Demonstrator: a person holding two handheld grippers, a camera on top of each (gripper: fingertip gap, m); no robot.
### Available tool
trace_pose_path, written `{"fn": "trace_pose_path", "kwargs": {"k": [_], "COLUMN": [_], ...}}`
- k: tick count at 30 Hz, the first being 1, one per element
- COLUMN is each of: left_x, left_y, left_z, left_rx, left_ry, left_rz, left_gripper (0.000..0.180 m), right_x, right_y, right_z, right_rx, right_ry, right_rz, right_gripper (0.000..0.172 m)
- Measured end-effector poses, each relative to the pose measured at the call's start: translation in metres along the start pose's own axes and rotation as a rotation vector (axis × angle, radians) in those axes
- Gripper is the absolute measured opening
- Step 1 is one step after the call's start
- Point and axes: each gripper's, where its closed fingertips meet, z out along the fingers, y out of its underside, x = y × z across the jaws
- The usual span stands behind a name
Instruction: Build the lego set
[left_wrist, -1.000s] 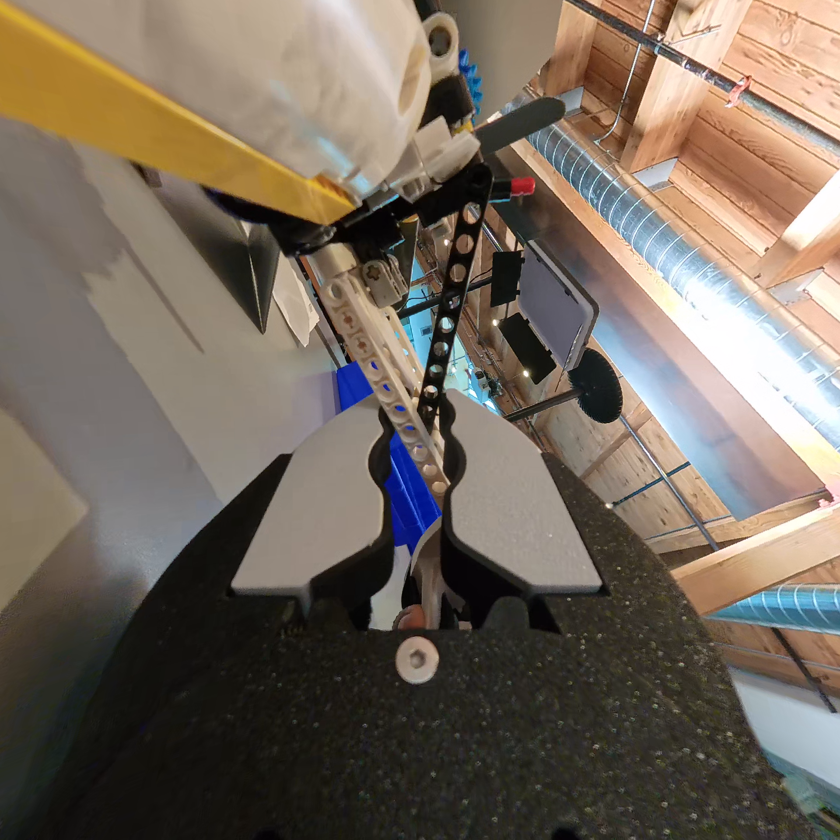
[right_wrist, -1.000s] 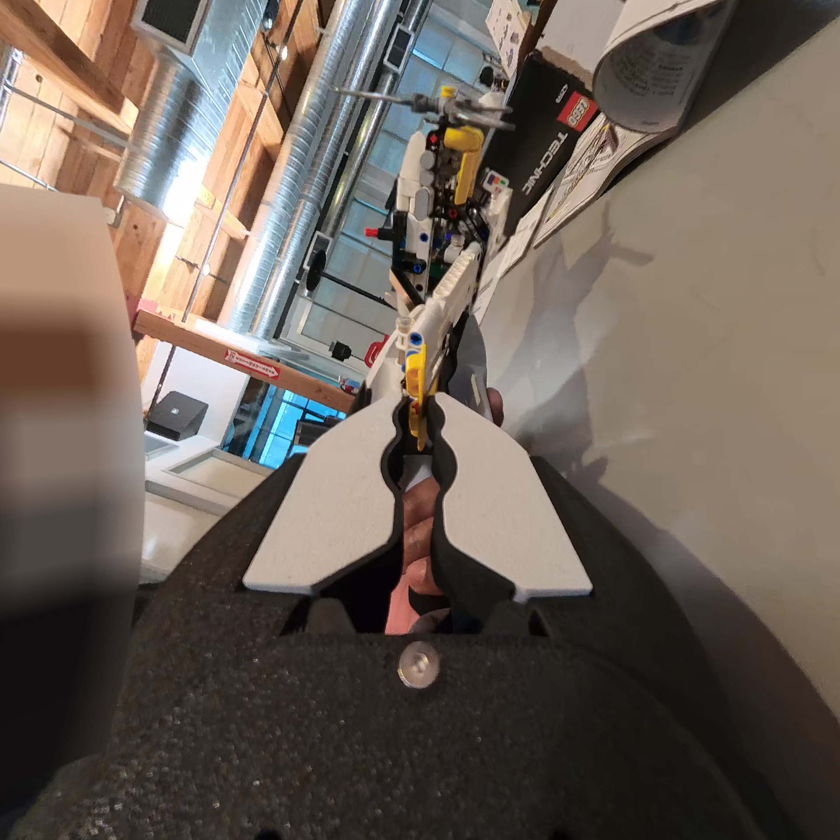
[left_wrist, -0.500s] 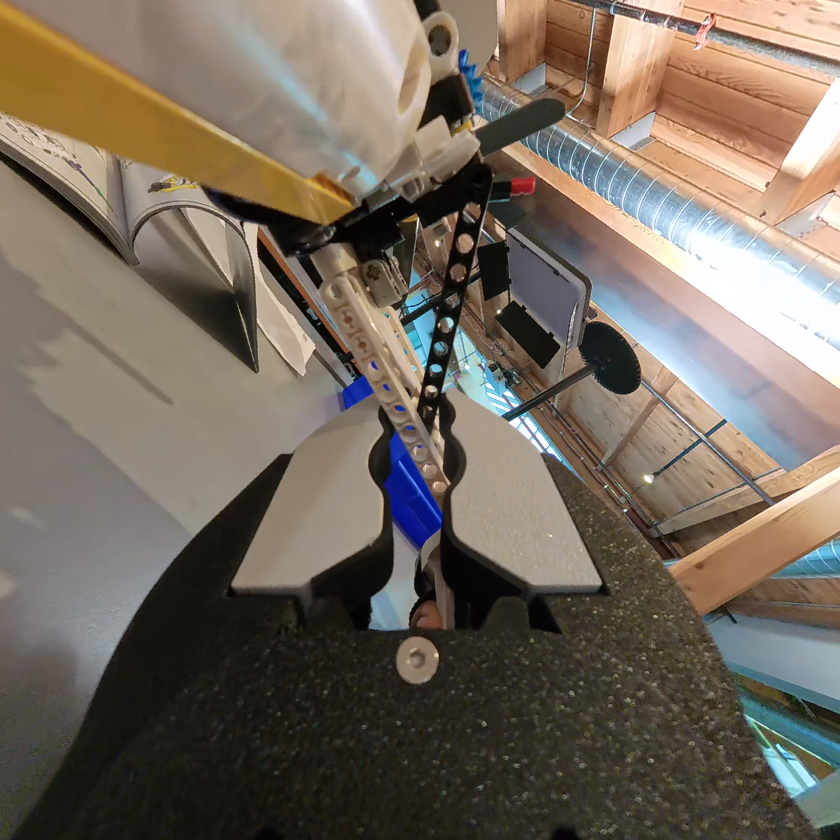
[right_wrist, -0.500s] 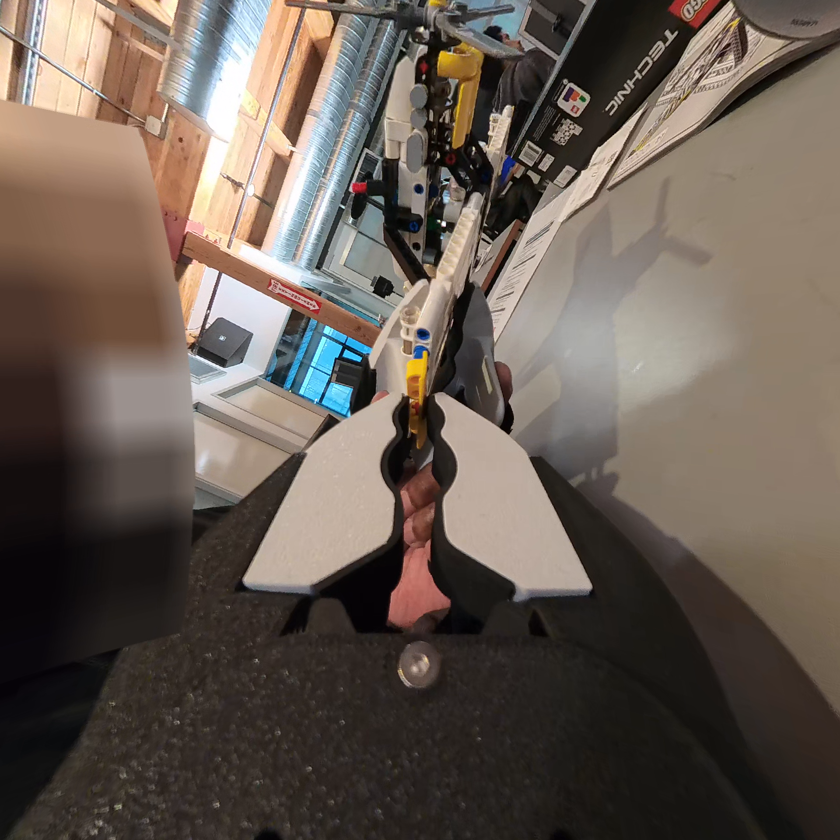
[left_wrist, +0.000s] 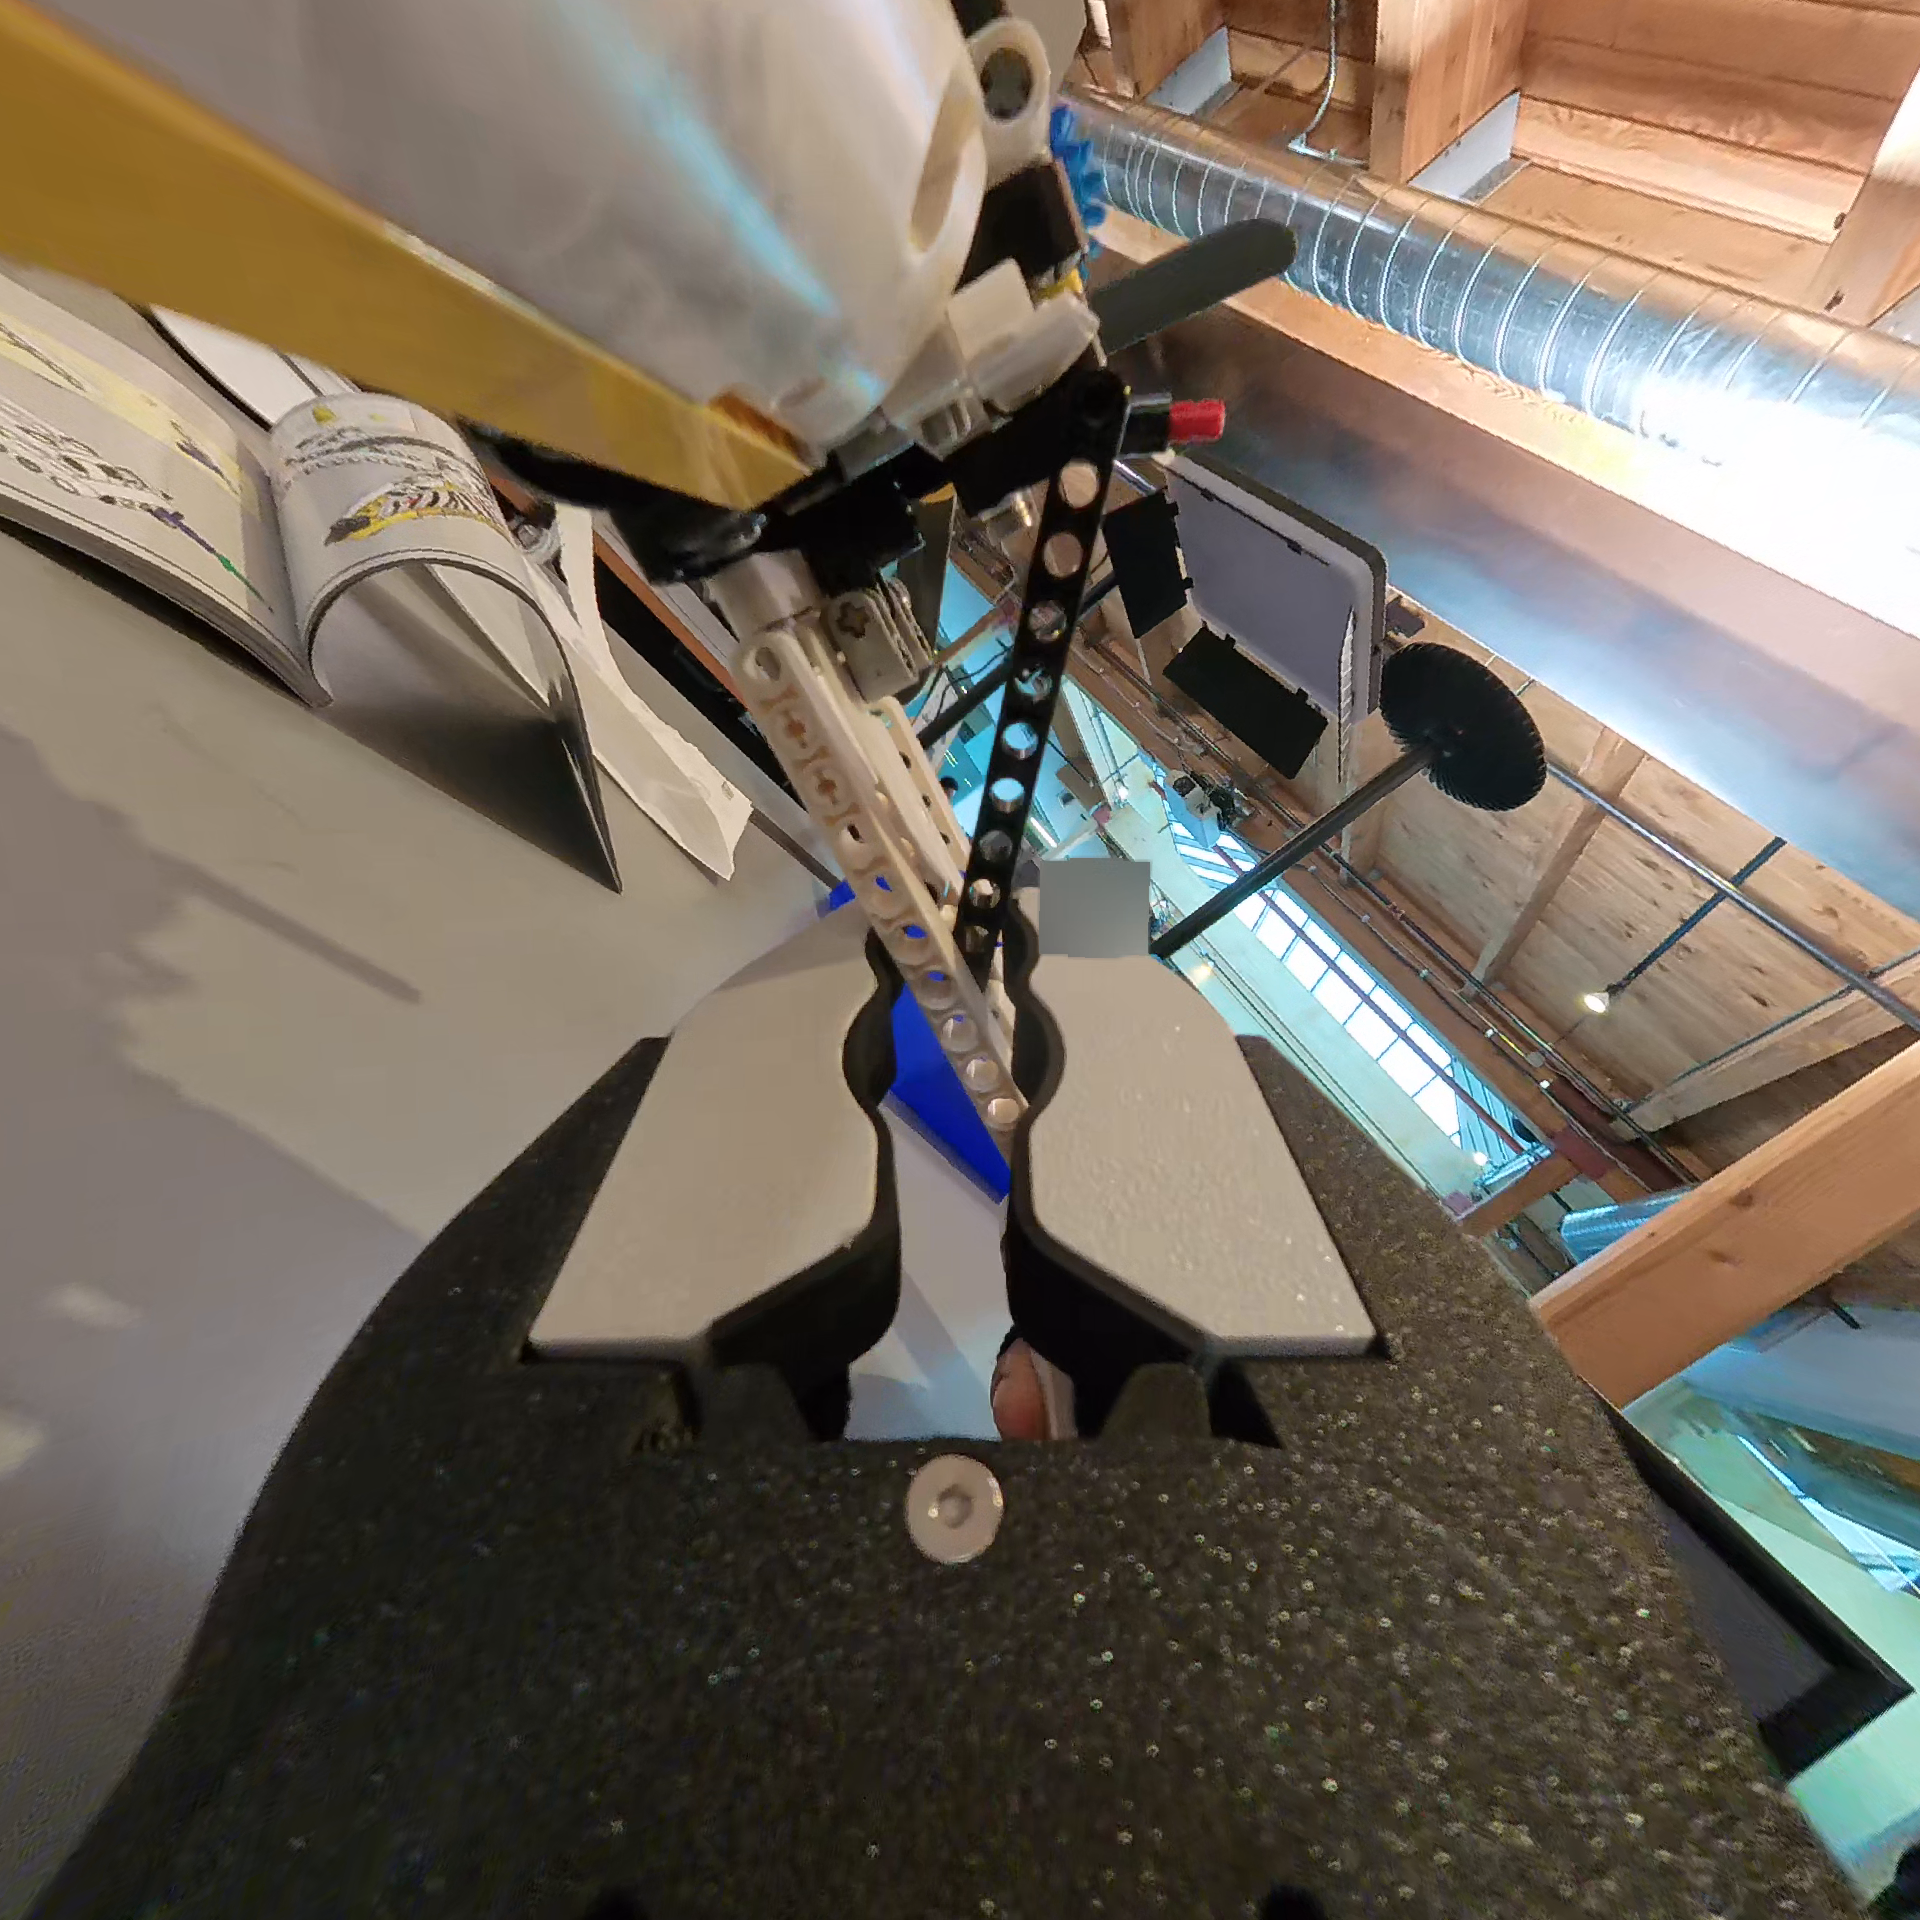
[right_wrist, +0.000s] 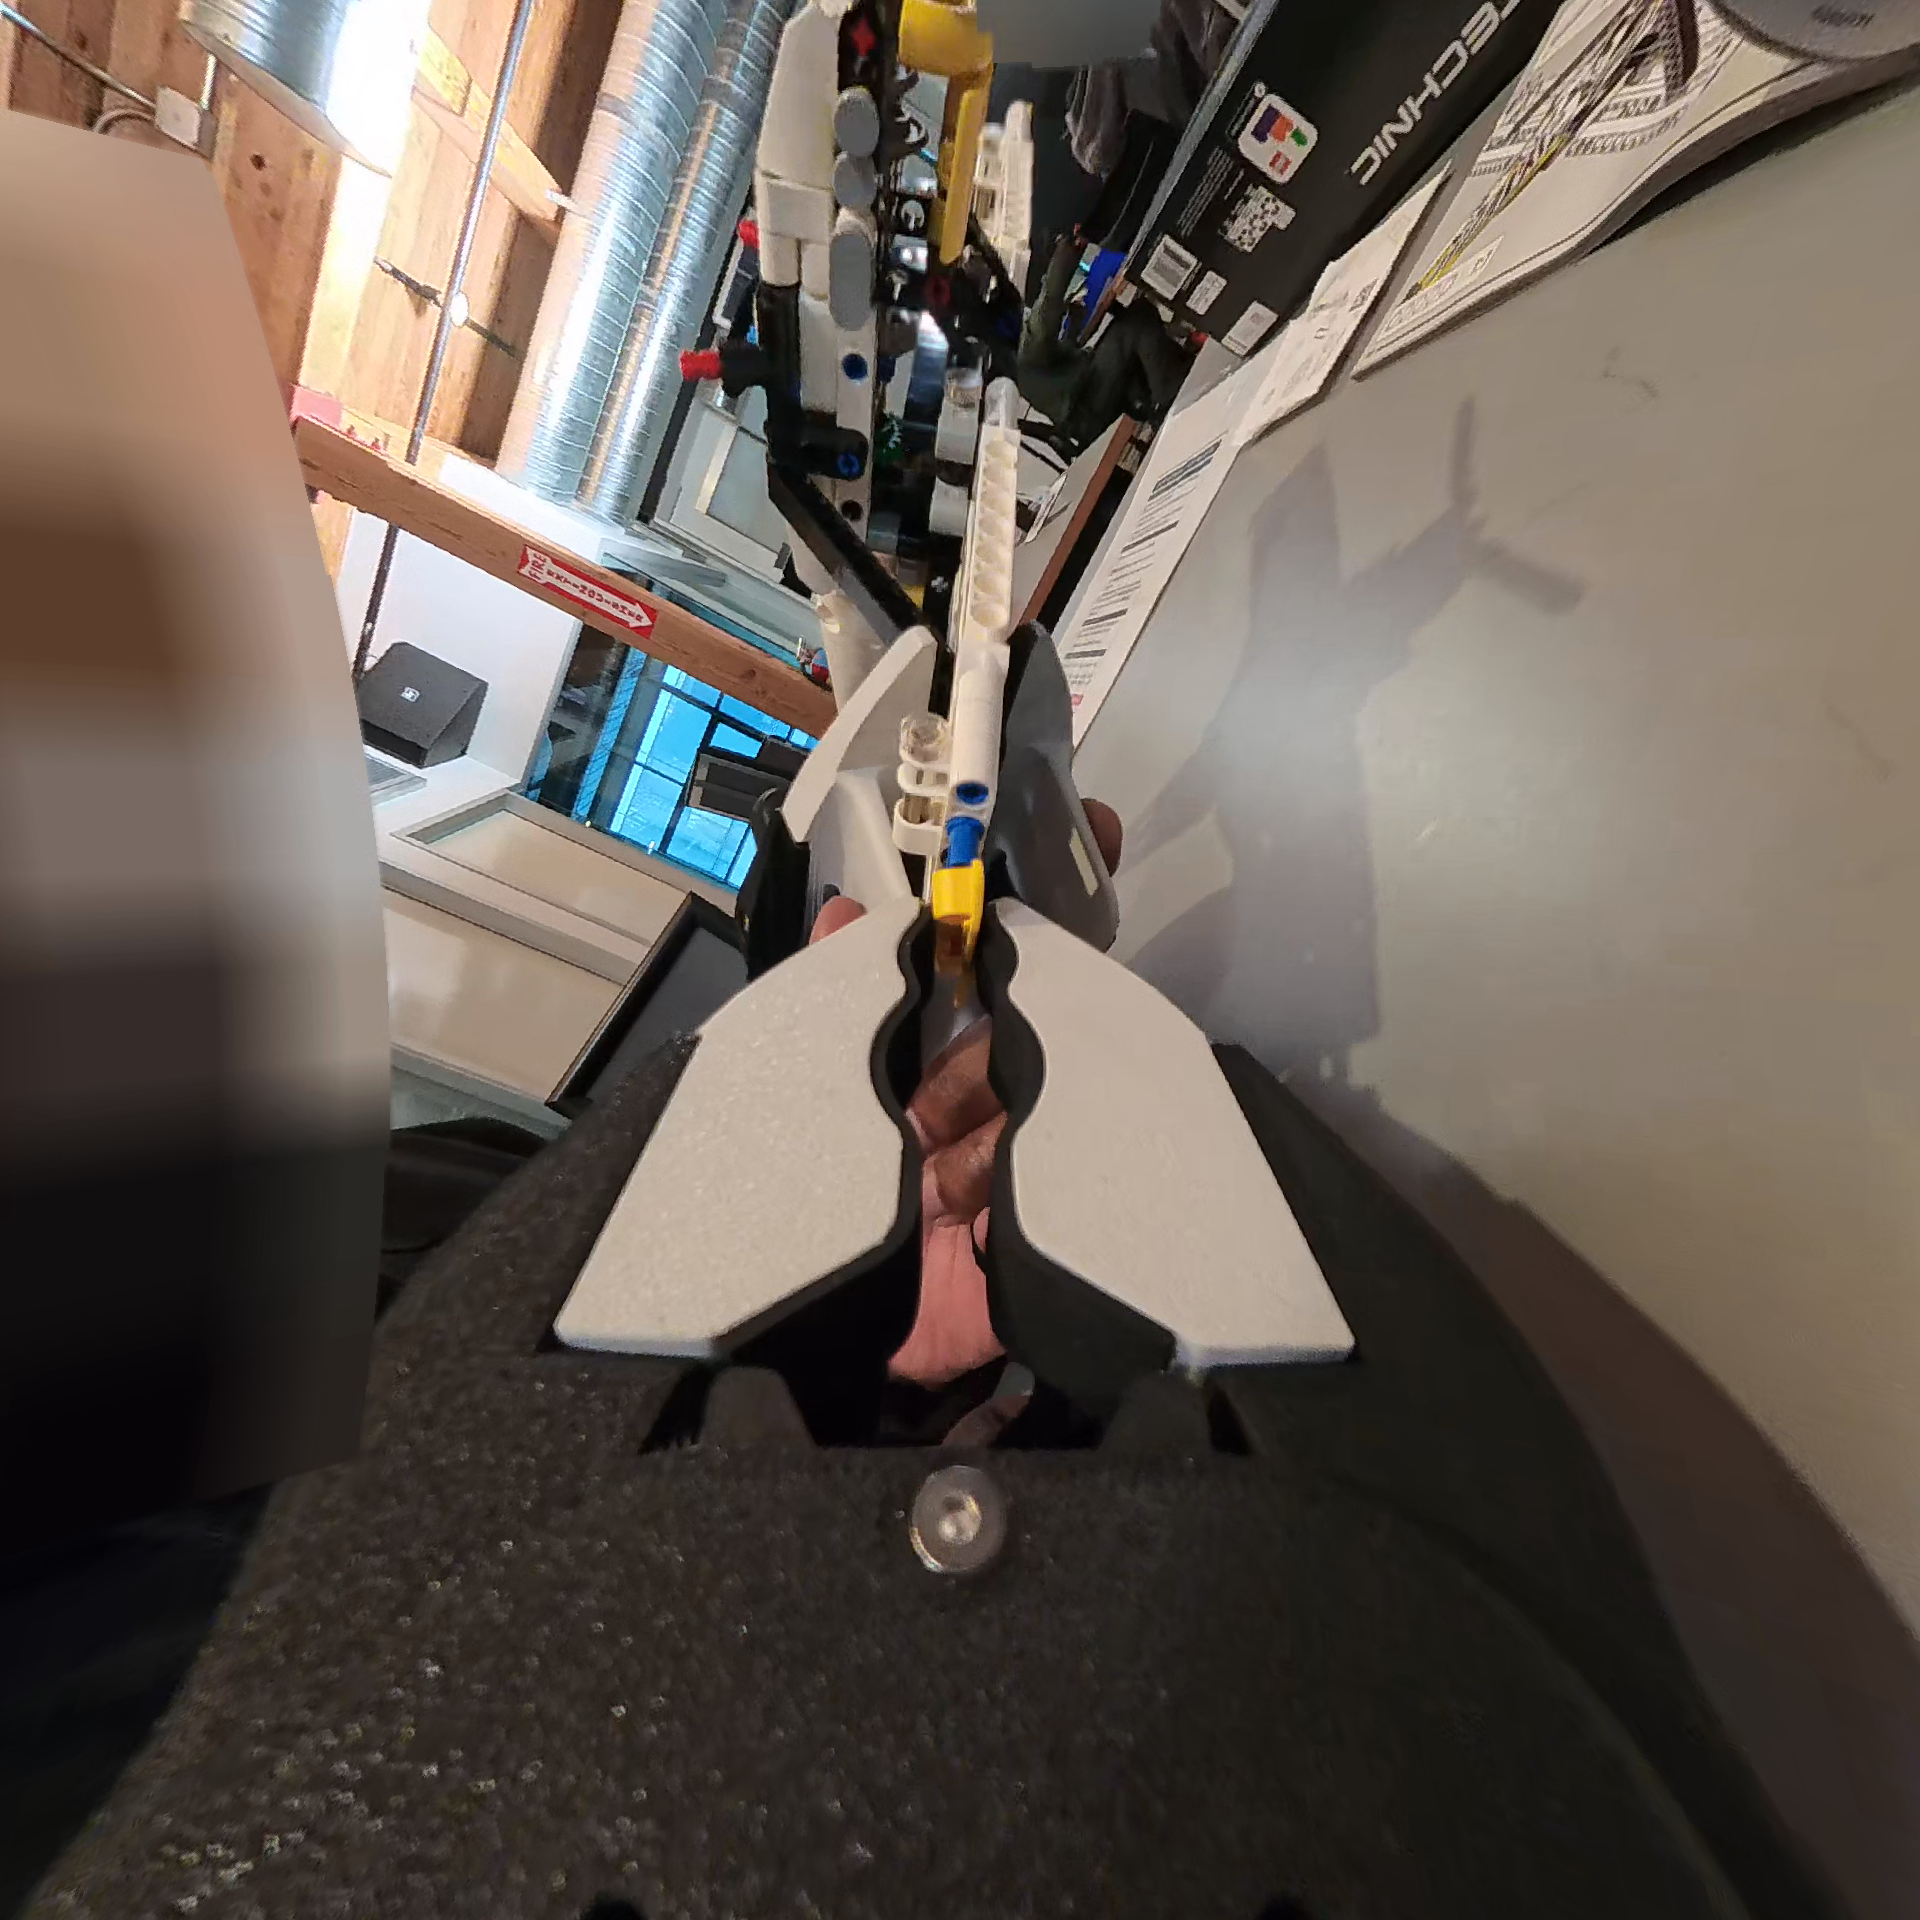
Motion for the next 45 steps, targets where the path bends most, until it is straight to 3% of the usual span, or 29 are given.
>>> {"fn": "trace_pose_path", "kwargs": {"k": [7, 14, 18, 30, 37, 45], "left_x": [0.006, 0.01, 0.007, 0.004, -0.011, -0.015], "left_y": [0.006, 0.012, 0.02, 0.026, 0.05, 0.056], "left_z": [0.001, -0.003, -0.001, -0.001, -0.009, -0.012], "left_rx": [-0.081, -0.168, -0.235, -0.285, -0.357, -0.351], "left_ry": [0.057, 0.062, 0.066, 0.05, -0.041, -0.09], "left_rz": [0.0, 0.133, 0.032, -0.036, -0.401, -0.421], "left_gripper": [0.017, 0.019, 0.02, 0.017, 0.015, 0.015], "right_x": [-0.002, -0.01, 0.003, -0.009, -0.009, 0.003], "right_y": [0.006, 0.008, 0.01, 0.011, 0.023, 0.028], "right_z": [-0.003, -0.009, -0.008, -0.015, -0.021, -0.027], "right_rx": [-0.126, -0.201, -0.217, -0.218, -0.237, -0.197], "right_ry": [0.011, -0.03, 0.028, -0.081, -0.061, -0.017], "right_rz": [-0.055, -0.115, -0.09, -0.034, 0.004, 0.098], "right_gripper": [0.007, 0.007, 0.007, 0.007, 0.007, 0.007]}}
